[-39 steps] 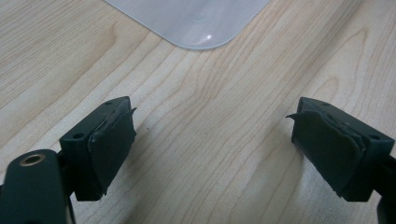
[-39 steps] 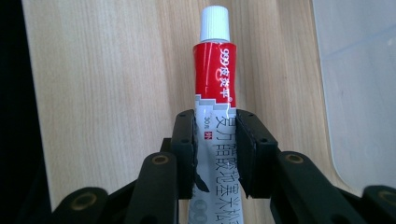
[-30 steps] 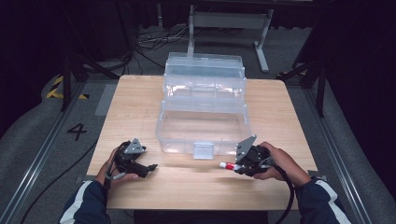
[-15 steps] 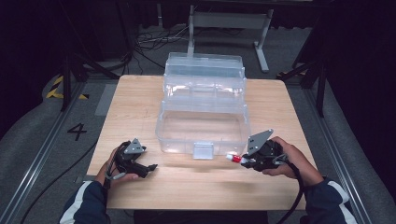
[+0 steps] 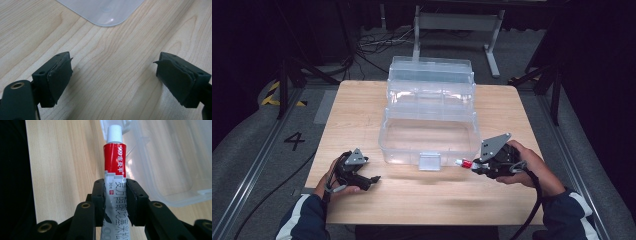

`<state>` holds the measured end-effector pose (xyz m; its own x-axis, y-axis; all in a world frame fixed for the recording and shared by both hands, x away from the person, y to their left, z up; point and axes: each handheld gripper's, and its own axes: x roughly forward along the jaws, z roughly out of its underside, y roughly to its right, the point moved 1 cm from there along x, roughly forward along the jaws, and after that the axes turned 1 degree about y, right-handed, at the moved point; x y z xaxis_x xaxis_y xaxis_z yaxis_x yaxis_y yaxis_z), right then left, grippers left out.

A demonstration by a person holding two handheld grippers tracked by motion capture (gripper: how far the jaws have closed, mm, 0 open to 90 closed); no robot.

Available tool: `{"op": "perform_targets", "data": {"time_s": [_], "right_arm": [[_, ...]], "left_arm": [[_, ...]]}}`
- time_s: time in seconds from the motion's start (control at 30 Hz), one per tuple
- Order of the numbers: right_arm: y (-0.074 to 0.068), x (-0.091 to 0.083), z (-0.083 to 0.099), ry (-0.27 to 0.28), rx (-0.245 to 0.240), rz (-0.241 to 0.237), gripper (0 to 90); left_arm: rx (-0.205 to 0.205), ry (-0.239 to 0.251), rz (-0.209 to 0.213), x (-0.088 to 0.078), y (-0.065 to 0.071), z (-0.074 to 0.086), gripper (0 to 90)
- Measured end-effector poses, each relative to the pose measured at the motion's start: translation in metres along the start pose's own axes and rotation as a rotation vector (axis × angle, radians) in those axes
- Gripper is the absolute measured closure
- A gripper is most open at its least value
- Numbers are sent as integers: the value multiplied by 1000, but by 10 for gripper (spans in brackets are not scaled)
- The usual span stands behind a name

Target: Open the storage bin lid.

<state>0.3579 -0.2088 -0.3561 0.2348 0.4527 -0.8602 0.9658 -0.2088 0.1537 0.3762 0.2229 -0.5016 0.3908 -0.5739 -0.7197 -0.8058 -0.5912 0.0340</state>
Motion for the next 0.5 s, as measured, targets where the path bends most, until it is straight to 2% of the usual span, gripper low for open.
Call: {"op": "perform_targets", "data": {"time_s": [0.13,0.3,0.5], "right_arm": [[3,-6,-6,0,-9,0,705],[18,-11,-18,-24,-15,9,705],[27,-20,-30,-12,-22,14,705]], "left_arm": [[0,0,0,0,0,0,137],[0,0,0,0,0,0,137],[0,0,0,0,0,0,137]]}}
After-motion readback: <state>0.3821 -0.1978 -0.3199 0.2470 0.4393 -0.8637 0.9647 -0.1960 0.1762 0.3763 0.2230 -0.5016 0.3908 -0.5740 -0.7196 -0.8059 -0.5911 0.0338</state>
